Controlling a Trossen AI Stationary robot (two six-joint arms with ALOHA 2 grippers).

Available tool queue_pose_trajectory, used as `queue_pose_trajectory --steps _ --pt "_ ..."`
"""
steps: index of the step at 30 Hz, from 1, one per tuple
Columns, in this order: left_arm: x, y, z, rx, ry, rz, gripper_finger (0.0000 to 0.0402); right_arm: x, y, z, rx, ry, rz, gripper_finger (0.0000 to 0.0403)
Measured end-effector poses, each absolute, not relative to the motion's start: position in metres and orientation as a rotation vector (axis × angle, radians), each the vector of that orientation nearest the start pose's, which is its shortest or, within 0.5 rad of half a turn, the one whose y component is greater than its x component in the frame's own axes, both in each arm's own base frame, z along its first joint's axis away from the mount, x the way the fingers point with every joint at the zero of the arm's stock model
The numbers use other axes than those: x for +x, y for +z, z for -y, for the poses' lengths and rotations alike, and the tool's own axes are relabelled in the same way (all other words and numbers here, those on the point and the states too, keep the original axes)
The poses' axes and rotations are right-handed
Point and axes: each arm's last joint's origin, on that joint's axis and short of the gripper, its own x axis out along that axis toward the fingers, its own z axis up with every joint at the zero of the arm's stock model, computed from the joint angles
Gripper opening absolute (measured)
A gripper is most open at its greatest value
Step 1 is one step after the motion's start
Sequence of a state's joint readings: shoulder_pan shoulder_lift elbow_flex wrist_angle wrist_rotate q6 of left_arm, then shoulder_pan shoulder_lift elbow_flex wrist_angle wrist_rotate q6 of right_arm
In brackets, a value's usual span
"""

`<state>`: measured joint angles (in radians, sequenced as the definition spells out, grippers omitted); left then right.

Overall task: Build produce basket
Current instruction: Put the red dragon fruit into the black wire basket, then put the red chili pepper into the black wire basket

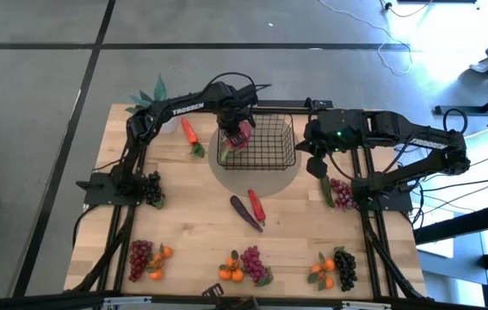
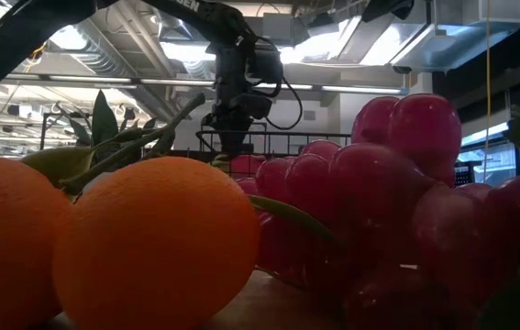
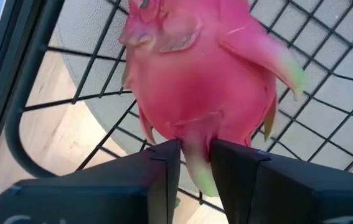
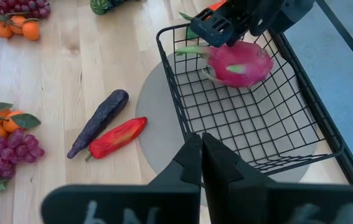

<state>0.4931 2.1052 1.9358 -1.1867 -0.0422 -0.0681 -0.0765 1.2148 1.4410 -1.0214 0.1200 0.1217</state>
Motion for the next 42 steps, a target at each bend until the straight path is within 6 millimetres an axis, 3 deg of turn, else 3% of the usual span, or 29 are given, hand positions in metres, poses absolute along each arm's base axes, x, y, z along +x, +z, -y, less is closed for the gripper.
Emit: queue_pose_trajectory --steps 35,42 --pt "0.38 0.254 -0.194 -0.355 0.472 -1.328 0.0094 0.22 0.395 0.019 0.09 -0.183 -0.789 0.0" --pt "0.37 0.281 -0.189 -0.345 0.481 -1.263 0.0094 0.22 0.395 0.018 0.101 -0.159 -0.79 0.0"
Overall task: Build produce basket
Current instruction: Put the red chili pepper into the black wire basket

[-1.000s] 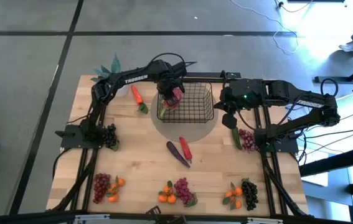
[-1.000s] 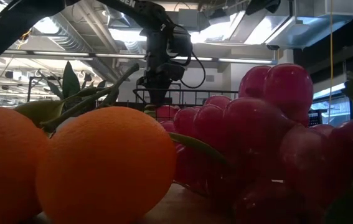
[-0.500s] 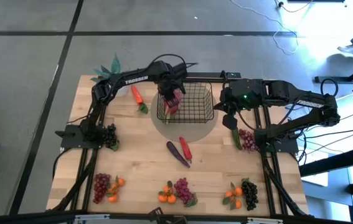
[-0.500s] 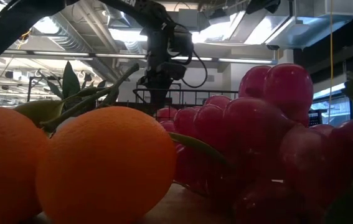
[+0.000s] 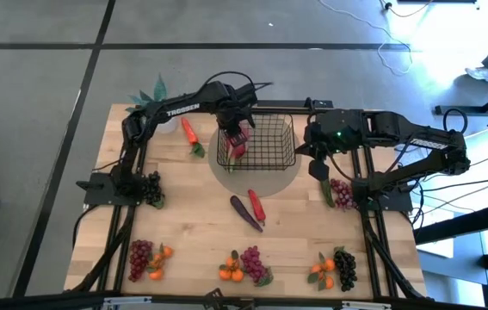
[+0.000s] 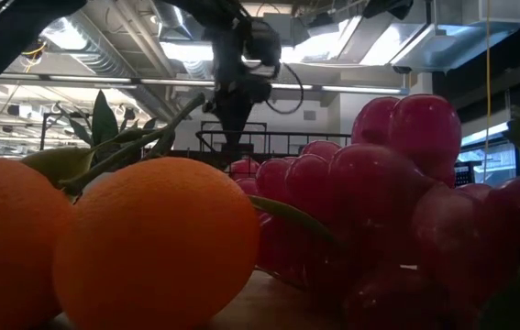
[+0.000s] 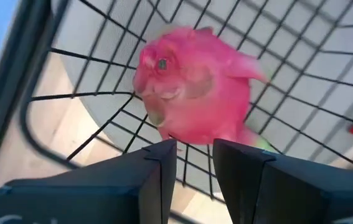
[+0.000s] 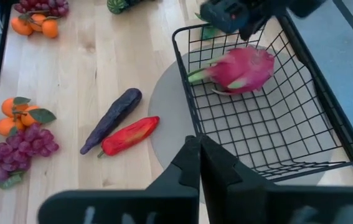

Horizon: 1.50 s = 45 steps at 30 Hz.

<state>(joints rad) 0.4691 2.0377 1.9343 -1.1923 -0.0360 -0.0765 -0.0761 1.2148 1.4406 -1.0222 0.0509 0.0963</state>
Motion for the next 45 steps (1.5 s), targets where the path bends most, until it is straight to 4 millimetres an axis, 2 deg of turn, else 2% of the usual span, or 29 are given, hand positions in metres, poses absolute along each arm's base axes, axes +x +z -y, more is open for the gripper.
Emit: queue_pose_trajectory --steps 7,14,20,29,34,39,45 --pt "0.356 0.32 -0.17 -0.307 0.472 -1.169 0.0092 0.22 0.395 0.016 0.136 -0.094 -0.793 0.0" --pt "0.342 0.359 -0.138 -0.285 0.442 -1.061 0.0092 0.222 0.397 0.012 0.188 0.036 -0.771 0.0" --pt "0.331 0.383 -0.115 -0.293 0.423 -0.989 0.0094 0.225 0.399 0.013 0.187 0.042 -0.74 0.0" --pt "0.307 0.41 -0.08 -0.35 0.402 -0.936 0.009 0.223 0.397 0.013 0.186 0.04 -0.76 0.0" --pt "0.294 0.424 -0.059 -0.392 0.386 -0.903 0.009 0.215 0.391 0.009 0.277 0.008 -0.865 0.0" --pt "0.281 0.433 -0.032 -0.376 0.376 -0.904 0.009 0.206 0.384 -0.007 0.333 0.016 -1.003 0.0" --pt "0.266 0.44 0.007 -0.372 0.37 -0.895 0.009 0.203 0.383 -0.033 0.358 0.057 -1.036 0.0"
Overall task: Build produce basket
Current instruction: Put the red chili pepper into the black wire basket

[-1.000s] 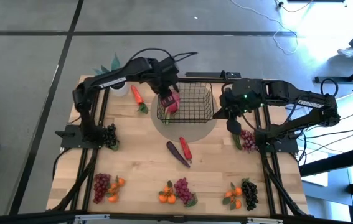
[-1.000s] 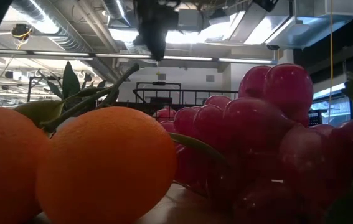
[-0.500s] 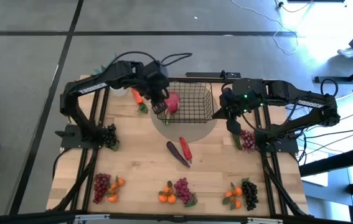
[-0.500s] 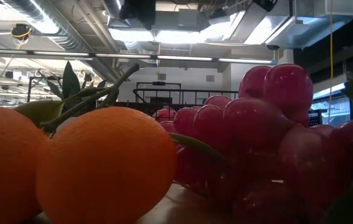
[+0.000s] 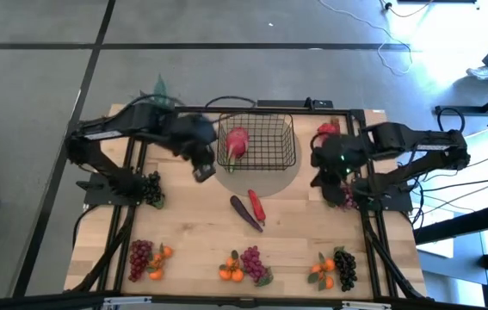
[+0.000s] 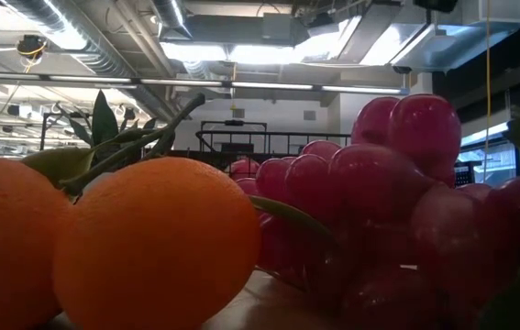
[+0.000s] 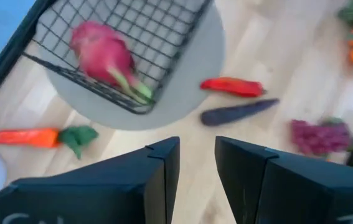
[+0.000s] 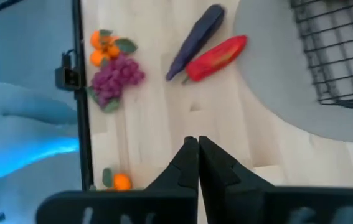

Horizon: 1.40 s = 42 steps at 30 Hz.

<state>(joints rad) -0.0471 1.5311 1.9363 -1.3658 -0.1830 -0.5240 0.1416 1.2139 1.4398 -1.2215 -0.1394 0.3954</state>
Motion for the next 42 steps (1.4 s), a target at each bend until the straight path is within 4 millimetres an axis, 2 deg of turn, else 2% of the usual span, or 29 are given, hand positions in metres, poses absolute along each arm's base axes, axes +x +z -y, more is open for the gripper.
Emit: queue_pose_trajectory --steps 8,14,19,25,31,34,38,42 --pt "0.257 0.442 0.06 -0.405 0.272 -0.891 0.009 0.209 0.376 -0.072 0.287 0.059 -1.048 0.0" --pt "0.246 0.439 0.099 -0.462 0.209 -0.93 0.009 0.222 0.368 -0.101 0.225 0.161 -1.037 0.0" --pt "0.238 0.435 0.127 -0.655 0.273 -0.946 0.009 0.232 0.361 -0.117 0.156 0.231 -1.023 0.0" --pt "0.227 0.42 0.169 -0.759 0.383 -0.975 0.009 0.243 0.354 -0.126 0.11 0.252 -1.008 0.0" --pt "0.225 0.401 0.203 -0.839 0.461 -1.017 0.009 0.249 0.357 -0.129 0.029 0.371 -0.934 0.0" --pt "0.225 0.393 0.211 -0.895 0.538 -1.02 0.009 0.252 0.358 -0.126 0.038 0.391 -0.922 0.0" --pt "0.23 0.384 0.218 -0.875 0.558 -1.026 0.009 0.253 0.358 -0.122 0.1 0.385 -0.94 0.0" --pt "0.231 0.385 0.216 -0.862 0.573 -0.98 0.009 0.255 0.358 -0.119 0.188 0.318 -0.954 0.0"
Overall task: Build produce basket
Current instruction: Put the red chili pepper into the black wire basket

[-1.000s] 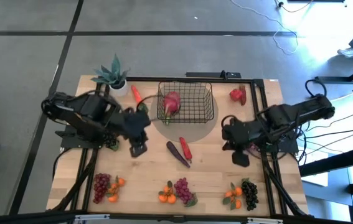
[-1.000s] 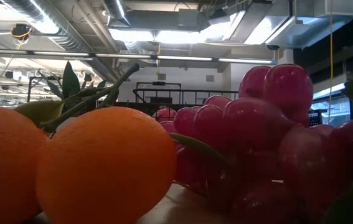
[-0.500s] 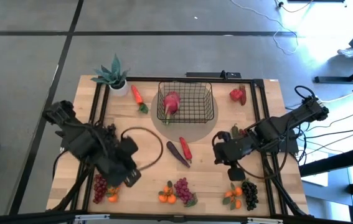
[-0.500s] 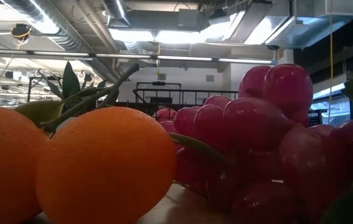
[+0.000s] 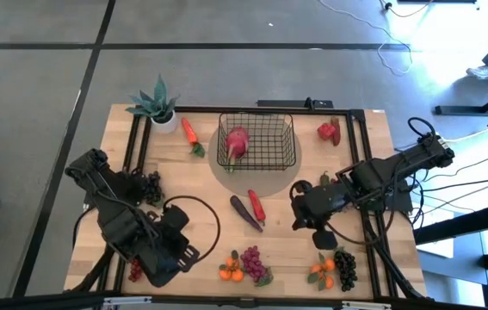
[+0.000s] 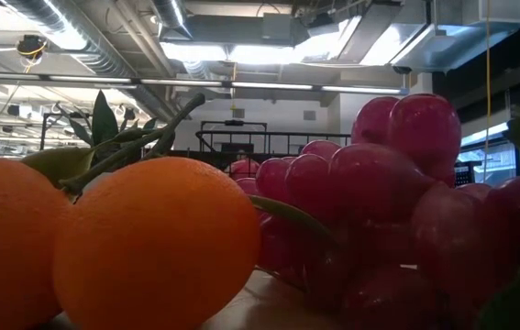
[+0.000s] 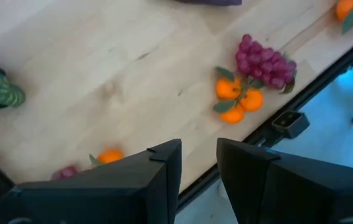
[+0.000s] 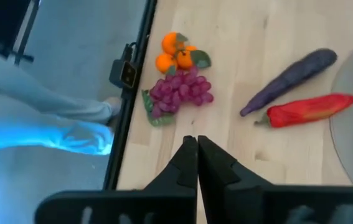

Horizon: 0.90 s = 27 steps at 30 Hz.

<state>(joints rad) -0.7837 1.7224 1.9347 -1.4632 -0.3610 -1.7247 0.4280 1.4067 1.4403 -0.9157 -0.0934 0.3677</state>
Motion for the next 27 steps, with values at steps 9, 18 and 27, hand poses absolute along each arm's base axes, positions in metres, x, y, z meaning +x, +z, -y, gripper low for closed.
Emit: queue_pose_trajectory --steps 9,18,27 --pt "0.233 0.385 0.214 -0.834 0.592 -0.914 0.009 0.266 0.349 -0.115 0.215 0.267 -0.984 0.0051" --pt "0.233 0.385 0.214 -0.796 0.573 -0.925 0.009 0.291 0.325 -0.11 0.352 0.039 -1.036 0.0144" --pt "0.233 0.385 0.213 -0.776 0.574 -0.917 0.009 0.333 0.275 -0.089 0.717 -0.375 -1.109 0.0159"
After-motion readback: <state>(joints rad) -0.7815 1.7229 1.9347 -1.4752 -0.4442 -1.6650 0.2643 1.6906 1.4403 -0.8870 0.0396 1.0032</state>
